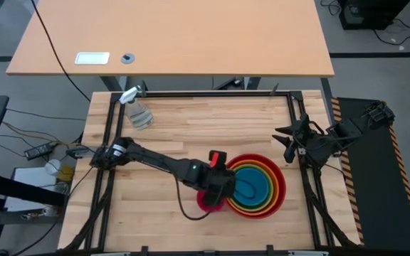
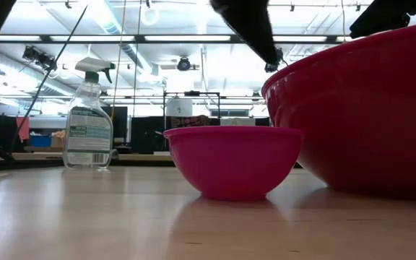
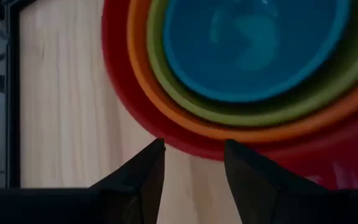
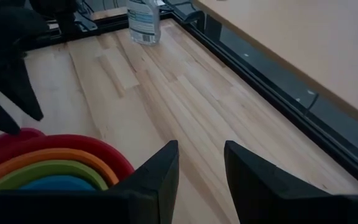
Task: Nest bowls inside each other
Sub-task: Stack the pink bowl on the blue bowl
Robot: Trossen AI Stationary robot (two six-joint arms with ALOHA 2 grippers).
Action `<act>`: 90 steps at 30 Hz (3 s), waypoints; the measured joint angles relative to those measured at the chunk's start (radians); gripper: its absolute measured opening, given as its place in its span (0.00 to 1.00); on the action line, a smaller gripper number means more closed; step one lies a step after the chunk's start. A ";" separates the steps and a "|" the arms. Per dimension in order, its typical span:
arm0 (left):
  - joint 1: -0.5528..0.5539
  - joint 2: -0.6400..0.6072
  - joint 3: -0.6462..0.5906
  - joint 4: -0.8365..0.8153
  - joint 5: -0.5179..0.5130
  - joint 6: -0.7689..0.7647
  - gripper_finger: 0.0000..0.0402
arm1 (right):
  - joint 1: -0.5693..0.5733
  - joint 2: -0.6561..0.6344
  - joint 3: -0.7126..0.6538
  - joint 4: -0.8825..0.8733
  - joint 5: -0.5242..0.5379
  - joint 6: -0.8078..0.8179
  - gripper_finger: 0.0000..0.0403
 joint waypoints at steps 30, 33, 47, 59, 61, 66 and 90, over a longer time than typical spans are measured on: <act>0.095 -0.037 -0.397 0.095 0.439 -0.447 0.41 | 0.000 0.045 0.000 0.037 -0.003 -0.029 0.34; 0.101 -0.037 -0.414 0.102 0.447 -0.448 0.40 | 0.000 0.045 0.000 0.037 -0.003 -0.031 0.34; 0.099 -0.064 -0.441 0.149 0.492 -0.400 0.03 | 0.000 0.044 0.000 0.041 0.006 -0.048 0.34; 0.110 -0.312 -0.444 0.251 0.583 -0.262 0.03 | 0.000 0.044 0.000 0.048 -0.013 -0.053 0.34; 0.120 -0.343 -0.443 0.378 0.579 -0.235 0.03 | 0.000 0.044 0.000 0.051 -0.014 -0.055 0.34; 0.159 -0.317 -0.442 0.702 0.552 -0.205 0.03 | 0.000 0.044 0.000 0.060 -0.013 -0.055 0.34; 0.172 0.126 -0.151 0.674 0.368 -0.076 0.03 | 0.001 0.044 0.000 0.195 0.050 -0.157 0.34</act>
